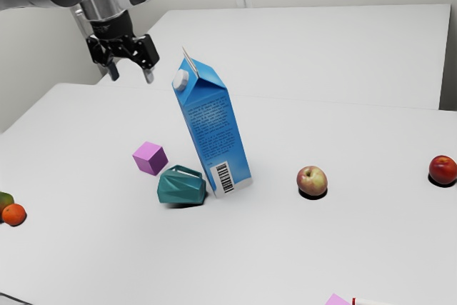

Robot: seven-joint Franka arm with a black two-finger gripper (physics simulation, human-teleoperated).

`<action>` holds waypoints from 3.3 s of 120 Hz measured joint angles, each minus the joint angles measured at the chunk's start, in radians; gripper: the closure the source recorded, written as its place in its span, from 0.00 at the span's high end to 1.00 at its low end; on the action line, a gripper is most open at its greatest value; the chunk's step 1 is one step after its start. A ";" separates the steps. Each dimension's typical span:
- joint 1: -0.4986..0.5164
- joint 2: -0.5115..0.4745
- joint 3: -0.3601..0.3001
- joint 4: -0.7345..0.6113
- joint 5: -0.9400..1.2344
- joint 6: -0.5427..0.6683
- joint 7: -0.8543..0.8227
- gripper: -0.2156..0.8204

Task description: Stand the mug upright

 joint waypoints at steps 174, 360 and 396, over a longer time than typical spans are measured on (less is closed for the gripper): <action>0.372 0.040 0.014 -0.659 -0.756 0.427 0.723 0.79; 0.376 0.175 -0.027 -0.652 -1.014 0.357 1.133 0.07; 0.444 0.033 -0.065 -0.657 -0.880 0.368 1.142 0.04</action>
